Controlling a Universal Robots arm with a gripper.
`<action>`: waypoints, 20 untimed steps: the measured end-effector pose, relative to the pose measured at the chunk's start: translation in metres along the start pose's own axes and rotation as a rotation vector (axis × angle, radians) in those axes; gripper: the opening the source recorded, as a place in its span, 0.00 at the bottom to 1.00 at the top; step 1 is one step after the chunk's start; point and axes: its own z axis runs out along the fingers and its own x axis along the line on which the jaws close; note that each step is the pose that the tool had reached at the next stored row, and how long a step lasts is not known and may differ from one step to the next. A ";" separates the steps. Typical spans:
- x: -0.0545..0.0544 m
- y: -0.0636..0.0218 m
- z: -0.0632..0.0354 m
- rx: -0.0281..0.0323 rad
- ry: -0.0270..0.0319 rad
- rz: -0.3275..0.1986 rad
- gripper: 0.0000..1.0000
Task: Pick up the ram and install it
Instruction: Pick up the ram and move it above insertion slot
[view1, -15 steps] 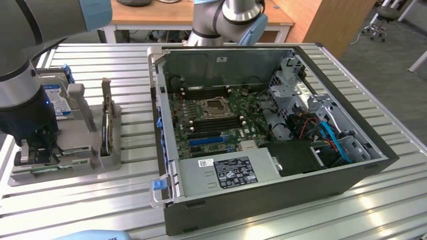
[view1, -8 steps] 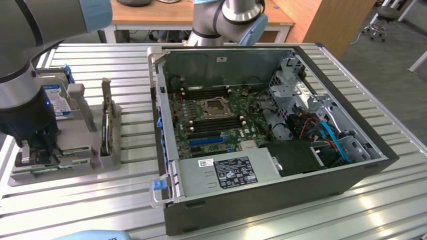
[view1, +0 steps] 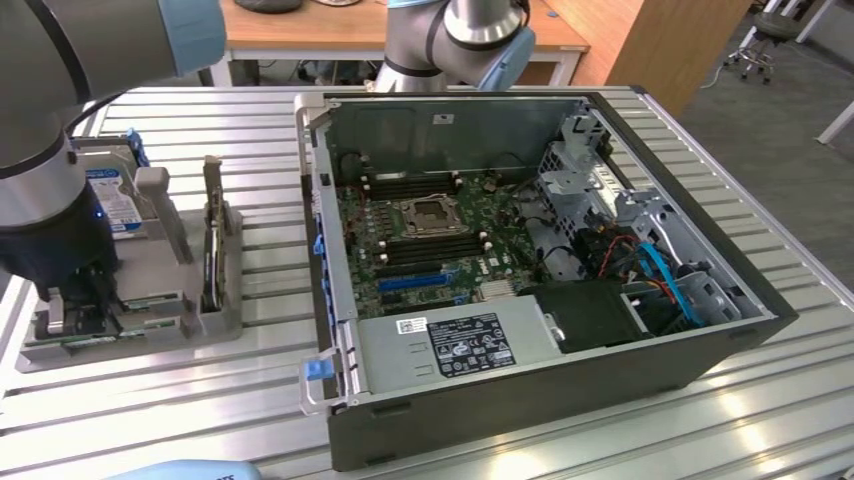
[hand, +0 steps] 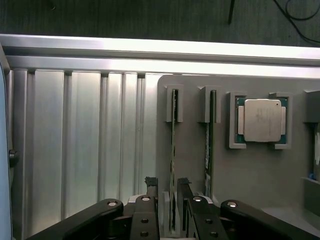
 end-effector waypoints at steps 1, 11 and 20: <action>0.000 -0.0001 0.0016 0.0000 0.0000 0.000 0.29; 0.000 -0.0005 0.0083 0.0000 0.0000 -0.001 0.29; -0.002 -0.0007 0.0117 0.0001 -0.0002 -0.001 0.29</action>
